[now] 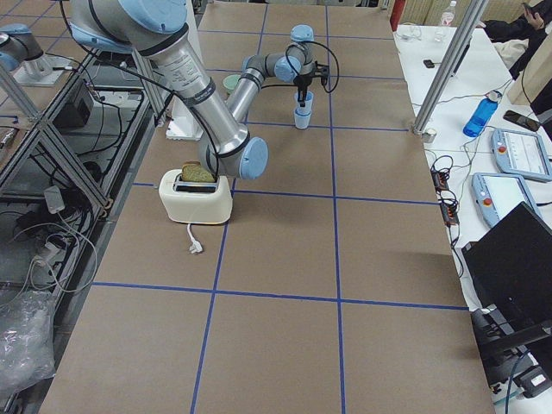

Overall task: Stack blue cups with both arms
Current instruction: 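Lower the right gripper's cup into the standing light-blue cup, then open the right gripper and lift it off the stacked cups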

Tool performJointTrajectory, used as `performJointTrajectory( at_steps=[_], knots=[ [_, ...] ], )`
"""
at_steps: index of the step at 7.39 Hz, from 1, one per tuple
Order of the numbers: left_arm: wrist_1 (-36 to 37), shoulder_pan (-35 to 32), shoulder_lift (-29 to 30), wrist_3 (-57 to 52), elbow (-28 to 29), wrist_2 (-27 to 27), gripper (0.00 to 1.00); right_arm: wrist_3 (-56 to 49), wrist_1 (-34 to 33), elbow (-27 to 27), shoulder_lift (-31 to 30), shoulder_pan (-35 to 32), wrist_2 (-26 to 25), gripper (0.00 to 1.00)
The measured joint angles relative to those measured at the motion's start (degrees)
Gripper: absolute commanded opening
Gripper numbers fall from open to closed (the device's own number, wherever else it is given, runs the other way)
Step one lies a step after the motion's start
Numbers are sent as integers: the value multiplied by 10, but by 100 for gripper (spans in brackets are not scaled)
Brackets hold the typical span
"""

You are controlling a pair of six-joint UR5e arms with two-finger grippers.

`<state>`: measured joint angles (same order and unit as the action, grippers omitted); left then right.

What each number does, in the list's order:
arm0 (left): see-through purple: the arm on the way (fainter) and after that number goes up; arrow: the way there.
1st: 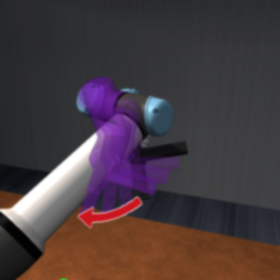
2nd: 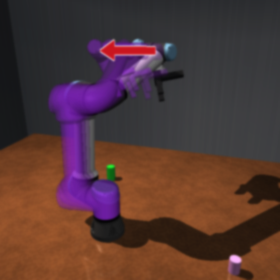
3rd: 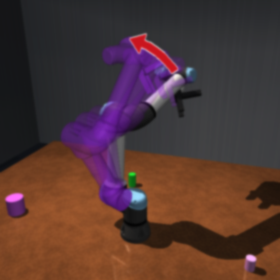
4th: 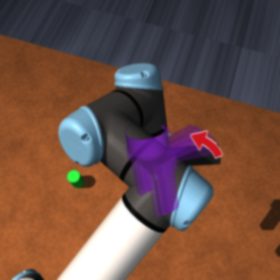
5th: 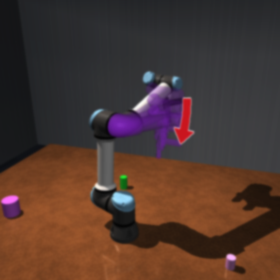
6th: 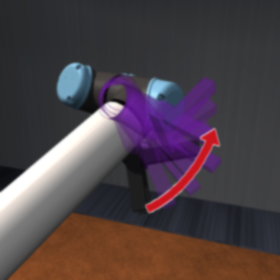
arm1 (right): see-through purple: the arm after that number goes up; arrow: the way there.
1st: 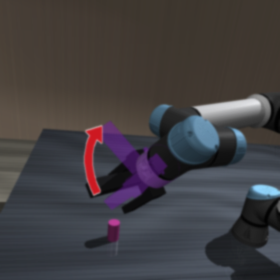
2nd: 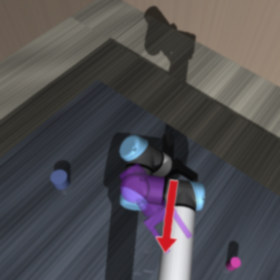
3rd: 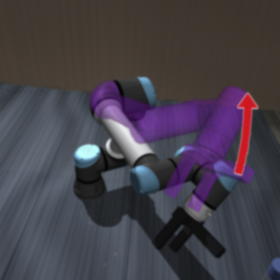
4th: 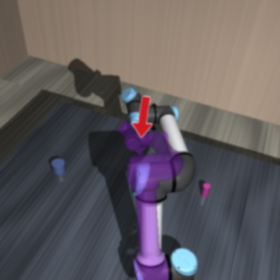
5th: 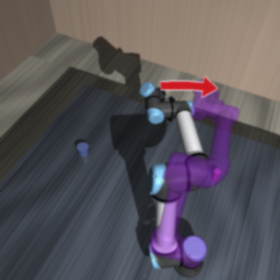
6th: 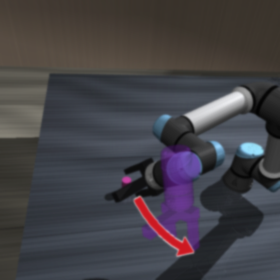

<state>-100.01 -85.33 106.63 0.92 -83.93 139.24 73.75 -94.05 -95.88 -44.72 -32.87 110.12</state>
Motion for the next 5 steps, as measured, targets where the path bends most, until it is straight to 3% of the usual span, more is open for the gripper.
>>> performJointTrajectory(
  at_steps=[5],
  knots=[
    [-2,1,-1,0,0,0,98,-17,-1,-10,-7,-9,-17,100]
  ],
)
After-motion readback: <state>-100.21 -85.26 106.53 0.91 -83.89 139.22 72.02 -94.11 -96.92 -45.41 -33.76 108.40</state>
